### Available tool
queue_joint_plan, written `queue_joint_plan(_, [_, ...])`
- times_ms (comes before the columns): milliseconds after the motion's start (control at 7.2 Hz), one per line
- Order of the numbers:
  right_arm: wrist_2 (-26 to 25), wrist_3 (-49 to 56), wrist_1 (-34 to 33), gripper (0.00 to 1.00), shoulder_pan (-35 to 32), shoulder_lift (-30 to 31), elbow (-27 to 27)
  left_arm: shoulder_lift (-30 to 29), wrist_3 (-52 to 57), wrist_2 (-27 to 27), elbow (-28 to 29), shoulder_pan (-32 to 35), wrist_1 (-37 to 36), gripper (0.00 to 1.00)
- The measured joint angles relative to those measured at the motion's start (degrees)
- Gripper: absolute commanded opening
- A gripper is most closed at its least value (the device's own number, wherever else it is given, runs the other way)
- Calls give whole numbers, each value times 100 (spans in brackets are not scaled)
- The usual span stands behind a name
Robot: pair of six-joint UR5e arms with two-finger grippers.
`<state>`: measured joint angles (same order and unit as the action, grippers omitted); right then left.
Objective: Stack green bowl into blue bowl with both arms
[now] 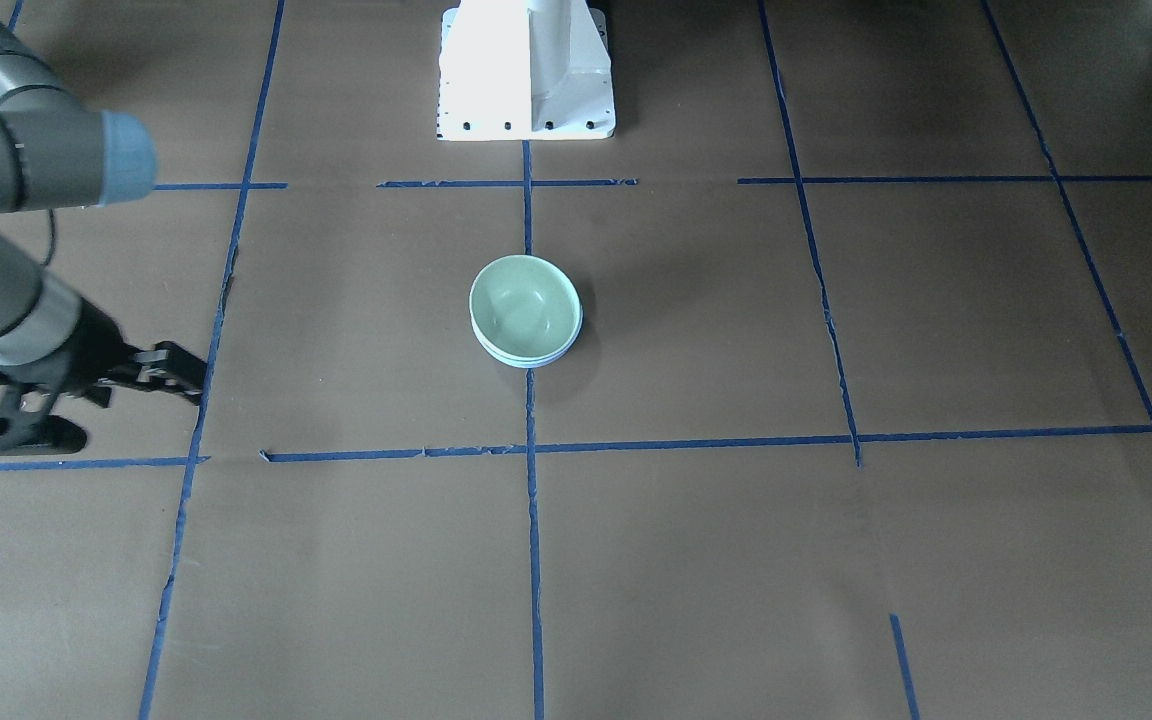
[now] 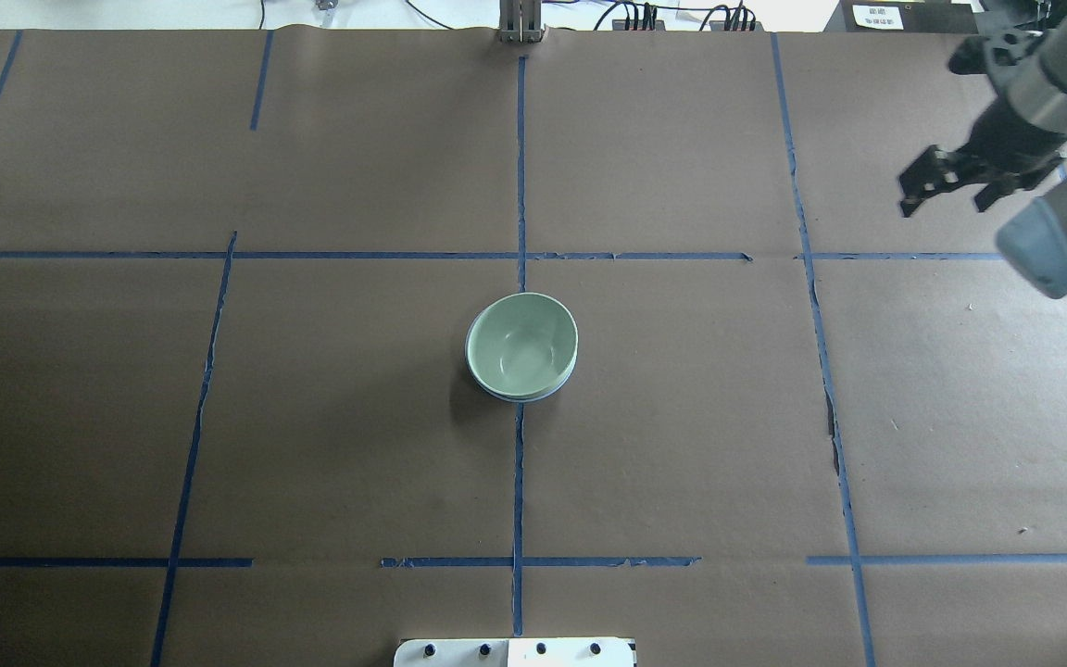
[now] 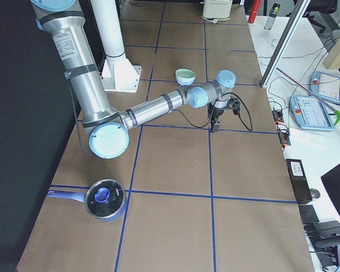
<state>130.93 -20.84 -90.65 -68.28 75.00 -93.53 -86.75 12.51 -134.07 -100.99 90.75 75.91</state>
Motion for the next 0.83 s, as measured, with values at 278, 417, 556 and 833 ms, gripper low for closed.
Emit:
queue_joint_plan(278, [99, 1913, 24, 100, -1033, 1106, -23, 38, -7, 11, -6, 8, 81, 100])
queue_joint_plan(417, [95, 2368, 95, 100, -1315, 1583, -97, 38, -25, 6, 11, 11, 97, 100])
queue_joint_plan(556, [95, 2544, 172, 100, -1432, 1895, -197, 37, -31, 2, 6, 12, 109, 100])
queue_joint_plan(833, [121, 2626, 228, 100, -1503, 2128, -318, 38, -20, 15, -21, 12, 108, 100])
